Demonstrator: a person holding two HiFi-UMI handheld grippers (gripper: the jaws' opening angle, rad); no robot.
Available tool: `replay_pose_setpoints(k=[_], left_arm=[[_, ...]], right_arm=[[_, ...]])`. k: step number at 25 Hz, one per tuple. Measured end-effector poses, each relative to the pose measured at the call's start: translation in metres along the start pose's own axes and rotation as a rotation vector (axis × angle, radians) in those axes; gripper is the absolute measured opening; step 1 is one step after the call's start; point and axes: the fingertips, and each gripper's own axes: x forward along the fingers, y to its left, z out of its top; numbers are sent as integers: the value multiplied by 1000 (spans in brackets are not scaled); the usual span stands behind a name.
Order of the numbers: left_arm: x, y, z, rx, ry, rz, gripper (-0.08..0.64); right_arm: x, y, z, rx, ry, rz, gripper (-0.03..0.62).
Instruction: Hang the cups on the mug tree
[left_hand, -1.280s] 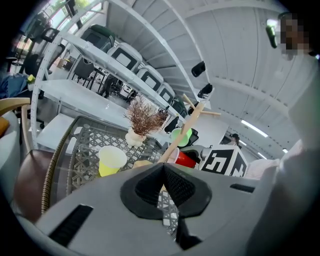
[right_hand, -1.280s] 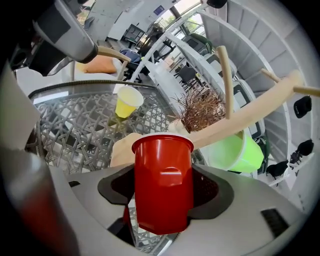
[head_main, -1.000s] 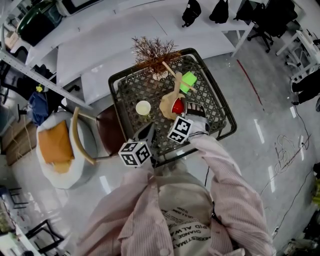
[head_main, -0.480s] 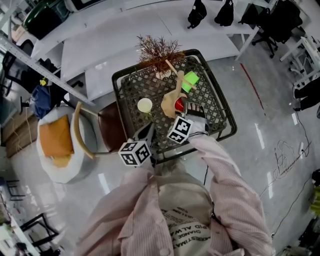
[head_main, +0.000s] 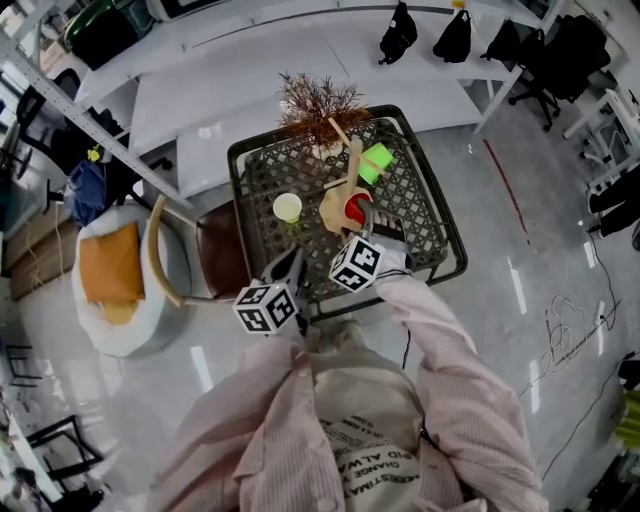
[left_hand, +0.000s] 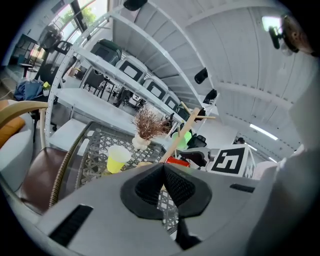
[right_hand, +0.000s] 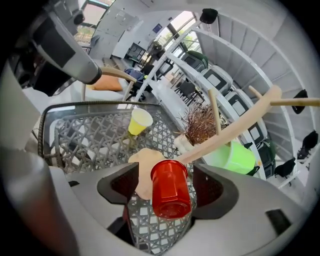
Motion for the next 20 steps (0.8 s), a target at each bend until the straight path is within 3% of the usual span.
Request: replay_pose_setpoints(k=[11, 20], left_arm=[[-27, 2, -11, -44, -96, 118, -2], [-56, 5, -43, -104, -136, 218, -2]], right_arm=[[-25, 14, 18, 90, -130, 91, 304], [-28, 53, 34, 237, -231, 289, 304]])
